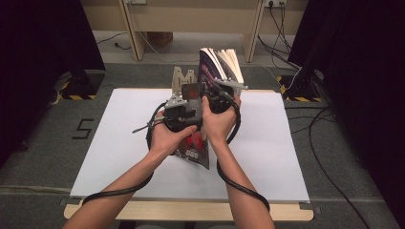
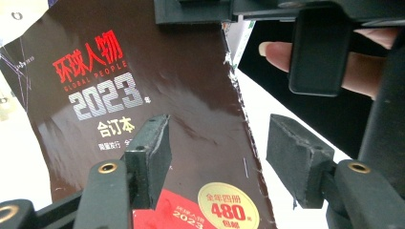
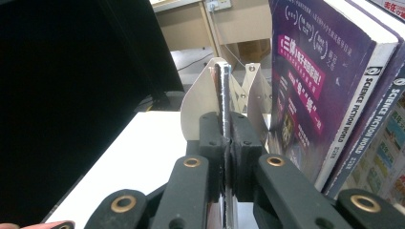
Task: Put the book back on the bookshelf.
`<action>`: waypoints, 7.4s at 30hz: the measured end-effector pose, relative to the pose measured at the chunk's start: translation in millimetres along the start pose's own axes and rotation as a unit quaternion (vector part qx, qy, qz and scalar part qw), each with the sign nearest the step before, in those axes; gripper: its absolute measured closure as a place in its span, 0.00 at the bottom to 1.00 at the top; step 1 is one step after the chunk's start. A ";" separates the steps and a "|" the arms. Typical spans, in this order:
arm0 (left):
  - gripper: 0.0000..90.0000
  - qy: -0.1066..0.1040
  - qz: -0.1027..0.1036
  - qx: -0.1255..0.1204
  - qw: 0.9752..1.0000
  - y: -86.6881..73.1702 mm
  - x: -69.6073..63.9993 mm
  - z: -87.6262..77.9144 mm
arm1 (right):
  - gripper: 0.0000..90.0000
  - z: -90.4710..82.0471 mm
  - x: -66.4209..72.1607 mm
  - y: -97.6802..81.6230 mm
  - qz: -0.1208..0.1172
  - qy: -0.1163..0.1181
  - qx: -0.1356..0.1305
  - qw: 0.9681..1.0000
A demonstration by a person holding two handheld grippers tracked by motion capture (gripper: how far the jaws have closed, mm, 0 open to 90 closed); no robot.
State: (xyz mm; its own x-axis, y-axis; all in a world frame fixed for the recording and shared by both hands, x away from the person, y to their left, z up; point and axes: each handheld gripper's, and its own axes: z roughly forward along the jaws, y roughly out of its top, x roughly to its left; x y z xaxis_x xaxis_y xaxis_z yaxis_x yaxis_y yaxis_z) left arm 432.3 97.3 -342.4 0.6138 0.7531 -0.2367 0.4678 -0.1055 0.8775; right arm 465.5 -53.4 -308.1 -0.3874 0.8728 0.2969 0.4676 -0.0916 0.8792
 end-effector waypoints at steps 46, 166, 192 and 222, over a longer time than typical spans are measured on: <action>0.97 0.106 -0.014 -0.035 0.994 -28.2 32.8 -24.5 | 0.68 -26.1 21.0 8.1 -0.059 0.112 -0.028 0.992; 0.96 0.142 -0.008 -0.205 0.968 29.8 93.3 10.4 | 0.67 -89.6 -156.3 -132.9 0.077 -0.047 0.047 0.995; 0.79 0.130 -0.052 -0.178 0.974 27.2 115.6 -0.3 | 0.66 -90.1 -156.8 -134.4 0.087 -0.048 0.054 0.994; 0.95 0.160 -0.047 -0.182 0.969 25.1 110.9 0.0 | 0.66 -87.8 -158.1 -136.7 0.088 -0.046 0.063 0.993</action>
State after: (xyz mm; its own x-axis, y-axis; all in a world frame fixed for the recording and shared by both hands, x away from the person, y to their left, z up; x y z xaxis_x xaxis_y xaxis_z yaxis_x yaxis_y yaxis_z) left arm 512.1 178.3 -346.7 0.3231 0.9175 -0.2319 0.2214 0.1649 0.9611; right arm 393.1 -220.9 -442.5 -0.2187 0.8892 0.4019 0.6202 -0.1914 0.7608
